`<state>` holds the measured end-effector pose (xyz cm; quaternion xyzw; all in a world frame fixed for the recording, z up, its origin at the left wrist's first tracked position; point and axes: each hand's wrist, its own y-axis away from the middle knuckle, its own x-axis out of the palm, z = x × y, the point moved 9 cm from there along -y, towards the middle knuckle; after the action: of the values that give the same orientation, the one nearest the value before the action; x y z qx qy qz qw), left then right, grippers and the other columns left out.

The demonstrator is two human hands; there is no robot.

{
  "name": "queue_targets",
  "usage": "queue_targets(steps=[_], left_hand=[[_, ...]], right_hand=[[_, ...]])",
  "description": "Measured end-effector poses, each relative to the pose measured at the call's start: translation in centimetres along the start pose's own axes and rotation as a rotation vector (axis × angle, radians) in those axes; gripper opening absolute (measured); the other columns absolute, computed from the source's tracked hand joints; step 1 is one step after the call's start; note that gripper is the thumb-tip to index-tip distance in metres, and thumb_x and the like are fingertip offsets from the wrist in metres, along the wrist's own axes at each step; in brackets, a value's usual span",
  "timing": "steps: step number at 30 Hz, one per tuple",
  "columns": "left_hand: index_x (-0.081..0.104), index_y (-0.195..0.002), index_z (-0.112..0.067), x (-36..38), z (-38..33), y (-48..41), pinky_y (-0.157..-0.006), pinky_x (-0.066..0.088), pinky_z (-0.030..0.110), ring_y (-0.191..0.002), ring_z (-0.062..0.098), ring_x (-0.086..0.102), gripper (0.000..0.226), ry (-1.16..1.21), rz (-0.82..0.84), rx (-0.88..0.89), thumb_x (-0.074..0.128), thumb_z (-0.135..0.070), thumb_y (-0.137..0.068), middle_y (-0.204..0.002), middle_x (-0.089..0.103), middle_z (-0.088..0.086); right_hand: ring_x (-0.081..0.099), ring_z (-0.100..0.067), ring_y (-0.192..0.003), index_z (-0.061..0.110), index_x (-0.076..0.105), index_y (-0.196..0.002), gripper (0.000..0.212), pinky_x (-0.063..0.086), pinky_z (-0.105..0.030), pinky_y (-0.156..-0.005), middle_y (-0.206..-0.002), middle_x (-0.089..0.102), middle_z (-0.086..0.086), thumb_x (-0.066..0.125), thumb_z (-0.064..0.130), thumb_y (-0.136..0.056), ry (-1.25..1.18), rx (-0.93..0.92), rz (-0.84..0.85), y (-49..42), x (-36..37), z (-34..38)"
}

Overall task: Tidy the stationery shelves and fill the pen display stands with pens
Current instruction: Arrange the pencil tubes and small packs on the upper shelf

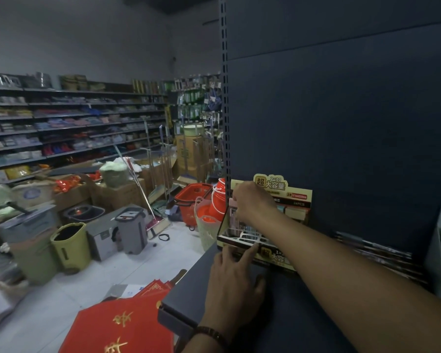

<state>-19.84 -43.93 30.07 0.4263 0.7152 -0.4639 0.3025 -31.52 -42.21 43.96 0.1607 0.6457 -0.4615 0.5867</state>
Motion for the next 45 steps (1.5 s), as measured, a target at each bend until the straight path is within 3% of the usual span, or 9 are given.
queue_targets(steps=[13,15,18,23,28,31,36,41,45], left_hand=[[0.018,-0.16,-0.051,0.0,0.0,0.0,-0.115,0.04,0.037,-0.136,0.019,0.036,0.078,0.004,0.004,0.004,0.055,-0.057,-0.092,-0.149,0.036,-0.004],[0.021,-0.16,-0.052,-0.1,0.0,0.1,-0.115,0.041,0.037,-0.134,0.019,0.037,0.077,0.004,-0.01,0.007,0.054,-0.057,-0.091,-0.147,0.038,-0.006],[0.025,-0.159,-0.052,-0.2,0.1,0.1,-0.113,0.041,0.036,-0.132,0.019,0.04,0.078,0.007,-0.018,0.006,0.055,-0.055,-0.087,-0.143,0.041,-0.008],[0.033,-0.155,-0.042,-0.9,-0.2,0.2,-0.11,0.045,0.04,-0.13,0.022,0.045,0.078,0.019,-0.043,-0.006,0.059,-0.052,-0.081,-0.142,0.042,-0.007],[0.049,-0.141,-0.029,-2.3,-1.5,1.2,-0.099,0.052,0.045,-0.119,0.029,0.054,0.07,0.044,-0.094,0.05,0.075,-0.03,-0.076,-0.132,0.052,0.001],[0.06,-0.126,-0.021,-3.6,-2.2,2.5,-0.089,0.052,0.049,-0.105,0.037,0.057,0.052,0.025,-0.242,0.056,0.07,-0.029,-0.075,-0.121,0.058,0.008],[0.06,-0.12,-0.029,-2.7,-12.0,6.3,-0.094,0.051,0.045,-0.112,0.026,0.056,0.044,0.29,-0.184,0.272,0.075,-0.016,-0.08,-0.119,0.055,-0.004],[0.057,-0.118,-0.039,0.6,-24.8,10.5,-0.094,0.047,0.027,-0.113,0.007,0.049,0.024,0.39,-0.004,0.551,0.068,-0.037,-0.097,-0.119,0.047,-0.02],[0.052,-0.114,-0.045,3.8,-29.3,11.5,-0.096,0.05,0.032,-0.112,0.006,0.048,0.026,0.378,0.094,0.588,0.068,-0.047,-0.094,-0.118,0.045,-0.022]], right_hand=[[0.062,-0.023,-0.098,0.019,0.063,-0.085,0.015,0.06,-0.04,-0.084,-0.102,0.063,-0.004,0.071,0.007,-0.089,0.085,-0.042,0.062,0.4,-0.1,0.2],[0.058,-0.024,-0.106,0.018,0.065,-0.098,0.01,0.057,-0.042,-0.092,-0.115,0.061,-0.006,0.07,0.012,-0.091,0.114,-0.06,0.106,0.6,-0.2,0.3],[0.053,-0.028,-0.12,0.018,0.069,-0.126,0.036,0.053,-0.046,-0.099,-0.126,0.056,-0.006,0.065,0.015,-0.091,0.043,-0.067,0.065,1.7,-2.0,-0.7],[0.062,-0.021,-0.11,0.023,0.076,-0.112,0.024,0.055,-0.039,-0.093,-0.117,0.065,0.001,0.058,0.023,-0.097,-0.166,-0.017,-0.024,7.9,-7.2,-4.9],[0.063,-0.007,-0.094,0.026,0.077,-0.102,0.013,0.053,-0.029,-0.086,-0.098,0.066,0.013,0.066,0.027,-0.096,-0.245,0.087,-0.078,18.5,-11.2,-11.3],[0.064,0.001,-0.088,0.03,0.078,-0.099,0.01,0.051,-0.02,-0.08,-0.094,0.067,0.016,0.071,0.024,-0.095,-0.284,0.18,-0.129,25.8,-12.9,-16.2],[0.061,0.006,-0.09,0.03,0.075,-0.098,0.013,0.042,-0.006,-0.075,-0.095,0.068,0.019,0.073,0.017,-0.097,-0.27,0.346,-0.206,36.3,-15.4,-22.8],[0.061,-0.009,-0.089,0.029,0.073,-0.093,0.01,0.051,-0.029,-0.081,-0.093,0.067,0.011,0.077,0.019,-0.092,-0.147,0.465,-0.263,43.1,-15.9,-26.4],[0.048,-0.004,-0.096,0.038,0.064,-0.097,0.011,0.039,-0.022,-0.086,-0.097,0.052,0.019,0.073,0.033,-0.093,-0.067,0.426,-0.159,44.9,-14.3,-27.2]])
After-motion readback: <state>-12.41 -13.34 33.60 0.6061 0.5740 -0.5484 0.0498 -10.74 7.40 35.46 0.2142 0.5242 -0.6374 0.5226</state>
